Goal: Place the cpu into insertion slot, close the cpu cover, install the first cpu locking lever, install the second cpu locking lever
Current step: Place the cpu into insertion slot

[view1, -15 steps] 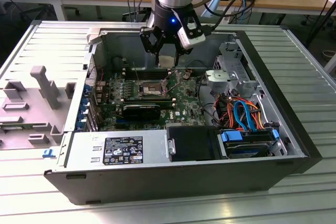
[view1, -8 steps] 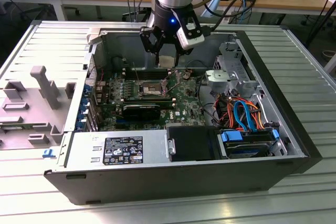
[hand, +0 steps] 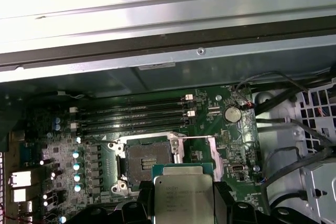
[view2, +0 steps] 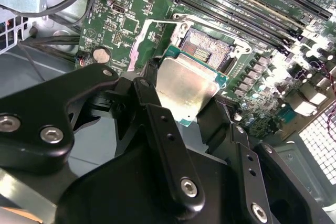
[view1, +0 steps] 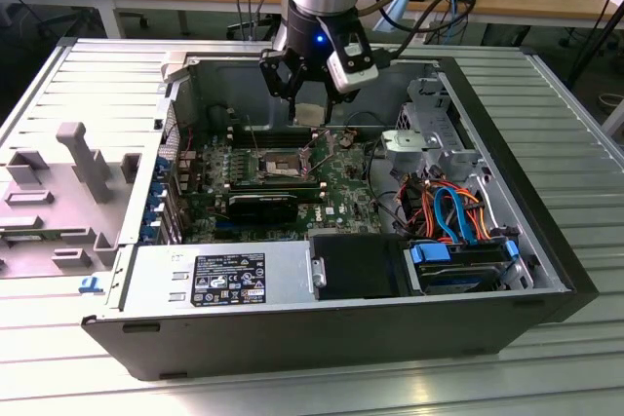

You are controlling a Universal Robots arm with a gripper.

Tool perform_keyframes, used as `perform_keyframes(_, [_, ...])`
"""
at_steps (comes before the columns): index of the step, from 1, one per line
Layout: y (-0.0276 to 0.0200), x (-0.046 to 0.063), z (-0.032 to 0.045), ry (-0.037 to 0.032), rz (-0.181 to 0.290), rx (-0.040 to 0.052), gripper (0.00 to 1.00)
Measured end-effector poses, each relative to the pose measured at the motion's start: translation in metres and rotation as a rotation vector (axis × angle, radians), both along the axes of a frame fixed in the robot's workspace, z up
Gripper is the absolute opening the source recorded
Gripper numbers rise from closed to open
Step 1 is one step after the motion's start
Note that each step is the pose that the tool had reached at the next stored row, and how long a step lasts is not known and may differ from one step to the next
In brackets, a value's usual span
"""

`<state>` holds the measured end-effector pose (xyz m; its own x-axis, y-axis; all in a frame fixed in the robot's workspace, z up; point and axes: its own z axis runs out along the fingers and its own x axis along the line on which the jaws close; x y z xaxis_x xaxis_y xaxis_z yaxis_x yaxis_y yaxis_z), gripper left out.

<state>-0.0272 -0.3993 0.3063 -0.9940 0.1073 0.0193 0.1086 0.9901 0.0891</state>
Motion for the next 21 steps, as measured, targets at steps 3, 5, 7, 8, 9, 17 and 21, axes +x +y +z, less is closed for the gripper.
perform_keyframes(3, [0.0,0.0,-0.0002,0.0,-0.008,-0.0001,0.55])
perform_keyframes(5, [0.0,0.0,-0.0002,0.0,-0.014,-0.0003,0.55])
perform_keyframes(7, [0.0,0.0,-0.0003,0.0,-0.02,-0.0003,0.55])
perform_keyframes(8, [0.0,0.0,-0.0004,0.0,-0.023,-0.0003,0.55])
perform_keyframes(9, [0.0,0.0,-0.0004,0.0,-0.025,-0.0002,0.55])
perform_keyframes(17, [0.0,0.0,-0.0007,0.0,-0.044,-0.0006,0.55])
perform_keyframes(21, [0.0,0.0,-0.0009,-0.0001,-0.052,-0.0007,0.55])
